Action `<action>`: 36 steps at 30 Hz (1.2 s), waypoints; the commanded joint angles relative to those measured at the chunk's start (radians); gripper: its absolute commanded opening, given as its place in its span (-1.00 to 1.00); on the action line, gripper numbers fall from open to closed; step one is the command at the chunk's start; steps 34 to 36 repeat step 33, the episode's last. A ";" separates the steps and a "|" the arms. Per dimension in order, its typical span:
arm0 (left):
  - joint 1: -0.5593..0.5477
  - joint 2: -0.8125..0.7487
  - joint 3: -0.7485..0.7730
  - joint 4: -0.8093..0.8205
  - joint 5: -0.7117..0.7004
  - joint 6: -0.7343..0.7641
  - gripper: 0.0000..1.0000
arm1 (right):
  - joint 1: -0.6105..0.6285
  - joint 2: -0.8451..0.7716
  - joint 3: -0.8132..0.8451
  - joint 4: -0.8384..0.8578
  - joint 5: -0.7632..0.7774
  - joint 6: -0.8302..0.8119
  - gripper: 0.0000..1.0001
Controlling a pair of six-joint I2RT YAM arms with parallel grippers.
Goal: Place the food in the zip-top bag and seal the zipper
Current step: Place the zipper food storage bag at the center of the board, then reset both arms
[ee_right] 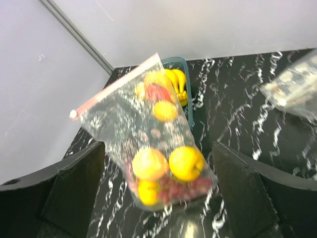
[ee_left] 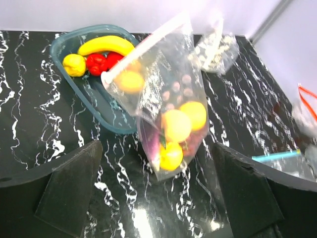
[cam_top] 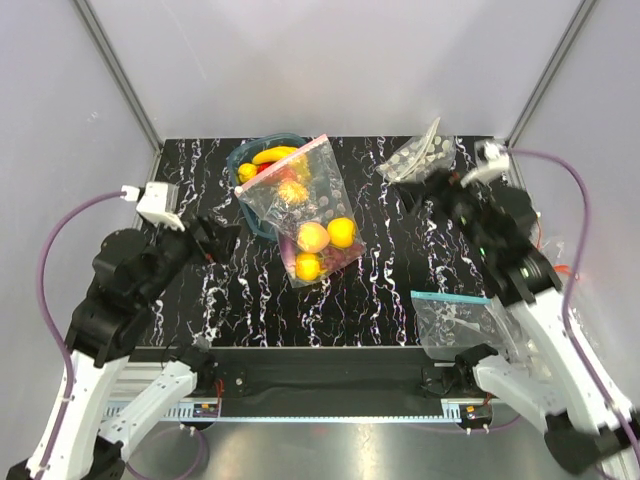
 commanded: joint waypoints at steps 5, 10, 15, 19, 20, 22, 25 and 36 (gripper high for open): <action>-0.004 -0.193 -0.187 -0.017 0.087 0.066 0.98 | 0.002 -0.351 -0.213 -0.232 0.086 0.012 0.91; -0.004 -0.294 -0.339 0.045 0.117 0.073 0.98 | 0.002 -0.523 -0.268 -0.324 0.112 0.023 0.93; -0.004 -0.357 -0.427 0.103 0.110 0.069 0.98 | 0.003 -0.576 -0.308 -0.395 0.157 0.031 0.94; -0.004 -0.401 -0.436 0.100 0.084 0.063 0.98 | 0.002 -0.585 -0.314 -0.393 0.129 0.040 0.94; -0.004 -0.412 -0.448 0.105 0.081 0.063 0.98 | 0.002 -0.588 -0.316 -0.396 0.135 0.046 0.94; -0.005 -0.431 -0.458 0.106 0.068 0.067 0.98 | 0.003 -0.593 -0.317 -0.396 0.140 0.049 0.94; -0.005 -0.440 -0.462 0.102 0.043 0.064 0.98 | 0.002 -0.591 -0.314 -0.403 0.143 0.051 0.94; -0.004 -0.449 -0.462 0.094 0.023 0.057 0.98 | 0.002 -0.574 -0.304 -0.418 0.149 0.055 0.96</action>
